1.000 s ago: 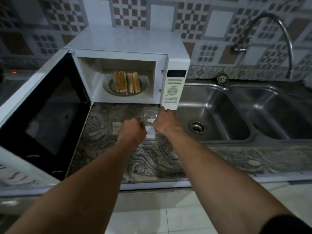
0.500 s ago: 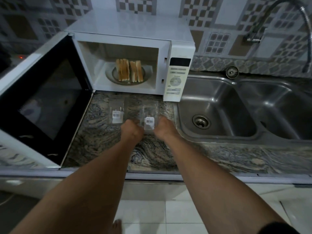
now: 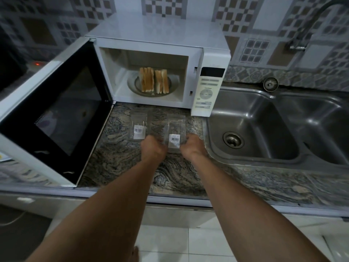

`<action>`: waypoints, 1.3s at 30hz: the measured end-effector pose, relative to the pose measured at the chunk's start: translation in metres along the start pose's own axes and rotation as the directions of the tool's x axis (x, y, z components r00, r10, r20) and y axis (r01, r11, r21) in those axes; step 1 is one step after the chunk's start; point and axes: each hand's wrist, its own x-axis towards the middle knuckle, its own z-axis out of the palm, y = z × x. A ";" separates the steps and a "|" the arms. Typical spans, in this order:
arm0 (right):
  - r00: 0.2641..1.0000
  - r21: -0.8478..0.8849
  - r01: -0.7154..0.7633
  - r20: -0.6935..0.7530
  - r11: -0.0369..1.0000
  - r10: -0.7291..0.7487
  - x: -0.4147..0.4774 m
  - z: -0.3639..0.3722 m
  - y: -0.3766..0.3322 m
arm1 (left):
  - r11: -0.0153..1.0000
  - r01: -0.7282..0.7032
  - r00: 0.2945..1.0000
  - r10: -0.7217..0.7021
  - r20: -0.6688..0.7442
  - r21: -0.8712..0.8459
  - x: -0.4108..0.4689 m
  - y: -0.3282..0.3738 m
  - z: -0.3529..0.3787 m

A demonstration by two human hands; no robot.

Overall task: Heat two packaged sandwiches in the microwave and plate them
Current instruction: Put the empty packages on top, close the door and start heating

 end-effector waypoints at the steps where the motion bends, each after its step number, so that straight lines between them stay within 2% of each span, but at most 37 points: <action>1: 1.000 -0.012 -0.001 -0.002 1.000 0.001 -0.001 0.000 -0.001 | 1.000 -0.021 1.000 0.021 -0.003 0.017 -0.002 0.000 -0.002; 5: 0.999 -0.035 -0.021 -0.025 0.999 0.020 -0.008 -0.006 -0.009 | 0.980 -0.114 0.992 0.120 -0.027 0.164 -0.014 0.003 -0.013; 10: 0.996 -0.068 0.014 -0.082 0.998 -0.019 -0.012 -0.010 -0.021 | 0.918 -0.225 0.942 0.291 -0.169 0.327 -0.008 -0.006 -0.023; 13: 0.990 -0.092 0.090 -0.097 0.992 -0.099 -0.010 -0.004 -0.027 | 0.905 -0.209 0.900 0.326 -0.290 0.370 0.008 -0.015 -0.022; 16: 0.987 -0.135 0.107 -0.103 0.985 -0.122 -0.004 0.008 -0.029 | 0.917 -0.157 0.877 0.299 -0.375 0.366 0.019 -0.019 -0.024; 24: 0.992 -0.202 0.079 -0.078 0.976 -0.096 0.005 0.030 -0.022 | 0.945 -0.076 0.973 0.140 -0.184 0.319 0.047 -0.034 -0.022; 33: 0.988 -0.208 0.087 -0.111 0.974 -0.112 0.013 0.036 -0.021 | 0.931 -0.078 0.973 0.149 -0.177 0.356 0.054 -0.035 -0.018; 39: 0.988 -0.200 0.086 -0.108 0.976 -0.110 0.008 0.034 -0.019 | 0.948 -0.116 0.972 0.170 -0.165 0.296 0.047 -0.039 -0.023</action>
